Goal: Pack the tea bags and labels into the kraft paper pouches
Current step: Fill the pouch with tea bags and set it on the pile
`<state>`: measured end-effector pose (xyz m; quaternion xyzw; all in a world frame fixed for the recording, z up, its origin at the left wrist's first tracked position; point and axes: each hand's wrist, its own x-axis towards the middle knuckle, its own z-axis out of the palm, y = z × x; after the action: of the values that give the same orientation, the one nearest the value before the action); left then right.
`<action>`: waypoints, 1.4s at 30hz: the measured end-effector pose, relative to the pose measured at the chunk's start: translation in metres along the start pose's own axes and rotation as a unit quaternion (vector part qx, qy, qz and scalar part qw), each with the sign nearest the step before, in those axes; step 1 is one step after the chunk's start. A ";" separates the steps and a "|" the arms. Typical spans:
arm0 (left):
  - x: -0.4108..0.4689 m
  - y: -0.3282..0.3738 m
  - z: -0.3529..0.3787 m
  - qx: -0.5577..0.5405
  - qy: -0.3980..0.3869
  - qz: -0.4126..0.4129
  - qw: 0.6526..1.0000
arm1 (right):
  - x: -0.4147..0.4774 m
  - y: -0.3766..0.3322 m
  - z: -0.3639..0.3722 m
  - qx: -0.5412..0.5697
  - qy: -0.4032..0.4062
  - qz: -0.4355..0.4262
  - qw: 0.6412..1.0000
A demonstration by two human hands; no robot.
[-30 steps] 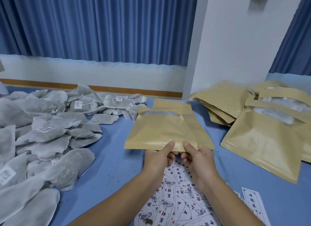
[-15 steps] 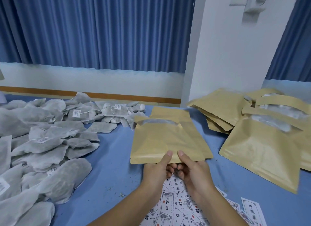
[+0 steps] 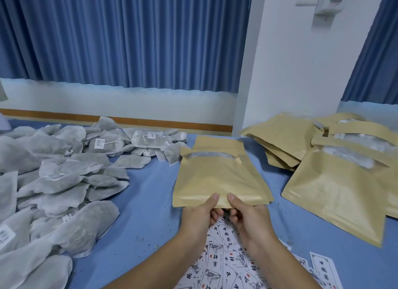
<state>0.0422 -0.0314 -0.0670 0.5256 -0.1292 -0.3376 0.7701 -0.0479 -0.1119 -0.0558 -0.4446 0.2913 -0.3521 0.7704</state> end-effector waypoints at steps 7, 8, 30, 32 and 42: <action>-0.001 0.001 0.006 -0.040 0.031 -0.023 0.998 | 0.000 -0.006 0.002 0.030 0.033 0.001 0.999; -0.001 0.001 0.007 -0.034 0.034 -0.021 0.999 | 0.000 -0.006 0.001 0.038 0.042 0.002 0.998; -0.006 0.009 0.009 -0.127 0.031 0.007 0.991 | 0.001 -0.003 -0.003 0.037 0.061 0.005 0.997; -0.007 0.011 0.009 -0.141 0.006 0.005 0.990 | 0.002 -0.003 -0.004 0.055 0.036 0.008 0.998; 0.013 0.013 0.035 -0.097 -0.108 -0.014 0.989 | 0.013 -0.027 -0.017 0.195 0.009 -0.076 0.978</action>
<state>0.0377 -0.0621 -0.0430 0.4104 -0.1708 -0.4142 0.7943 -0.0610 -0.1398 -0.0407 -0.3038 0.1894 -0.4635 0.8105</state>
